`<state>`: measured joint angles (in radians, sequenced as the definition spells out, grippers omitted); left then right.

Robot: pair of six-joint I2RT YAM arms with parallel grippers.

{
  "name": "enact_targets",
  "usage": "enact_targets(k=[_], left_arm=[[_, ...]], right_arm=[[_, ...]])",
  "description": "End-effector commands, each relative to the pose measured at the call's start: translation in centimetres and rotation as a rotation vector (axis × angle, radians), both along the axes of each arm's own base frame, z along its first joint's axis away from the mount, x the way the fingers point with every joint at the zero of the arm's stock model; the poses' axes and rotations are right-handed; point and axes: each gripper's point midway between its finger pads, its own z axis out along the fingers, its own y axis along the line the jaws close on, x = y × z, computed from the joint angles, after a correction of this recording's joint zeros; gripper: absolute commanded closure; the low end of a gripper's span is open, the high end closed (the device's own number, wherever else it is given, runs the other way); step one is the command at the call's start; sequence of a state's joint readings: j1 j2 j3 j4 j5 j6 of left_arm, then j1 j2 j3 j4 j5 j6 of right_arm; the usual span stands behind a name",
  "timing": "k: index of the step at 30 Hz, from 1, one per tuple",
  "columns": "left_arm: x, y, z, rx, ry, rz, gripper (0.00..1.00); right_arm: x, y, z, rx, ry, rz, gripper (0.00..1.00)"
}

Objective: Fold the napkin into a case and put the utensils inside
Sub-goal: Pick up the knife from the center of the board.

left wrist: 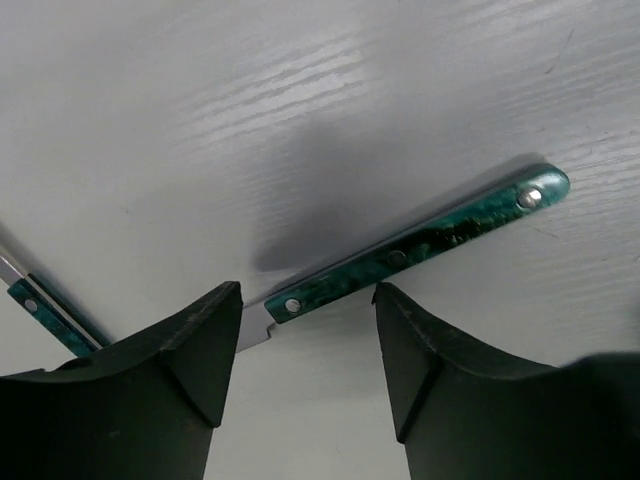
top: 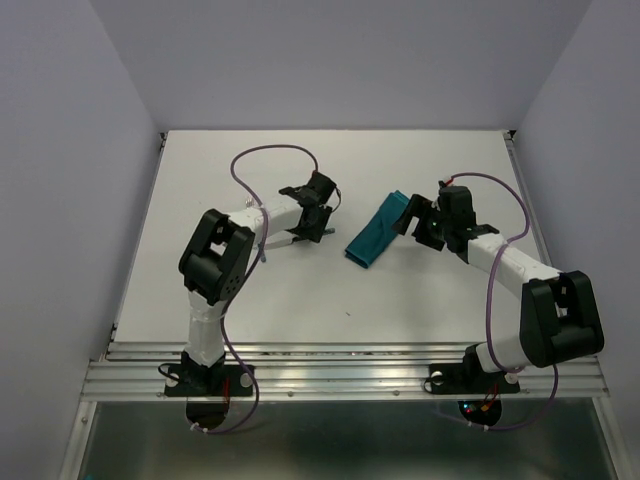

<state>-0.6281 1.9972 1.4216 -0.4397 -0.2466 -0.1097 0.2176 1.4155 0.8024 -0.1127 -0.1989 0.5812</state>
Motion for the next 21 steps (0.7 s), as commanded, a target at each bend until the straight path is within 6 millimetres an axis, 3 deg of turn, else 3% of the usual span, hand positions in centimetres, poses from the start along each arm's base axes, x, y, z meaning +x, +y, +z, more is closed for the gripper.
enact_targets(k=[1,6,13,21], left_arm=[[1.8,0.5,0.2,-0.064,0.003,-0.001,0.39],[2.2,-0.5,-1.0,-0.137,0.042,-0.008,0.57],[3.5,-2.3,-2.0,-0.185,0.057,-0.014,0.74],[3.0,-3.8,-2.6,-0.231,0.079,0.002,0.97]], right_arm=[[0.4,0.4,0.4,0.003,-0.018,0.007,0.09],[0.6,0.4,1.1,0.002,-0.033,0.003,0.09],[0.5,0.3,0.8,0.005,-0.025,-0.001,0.09],[0.4,0.3,0.8,0.002,-0.024,-0.004,0.09]])
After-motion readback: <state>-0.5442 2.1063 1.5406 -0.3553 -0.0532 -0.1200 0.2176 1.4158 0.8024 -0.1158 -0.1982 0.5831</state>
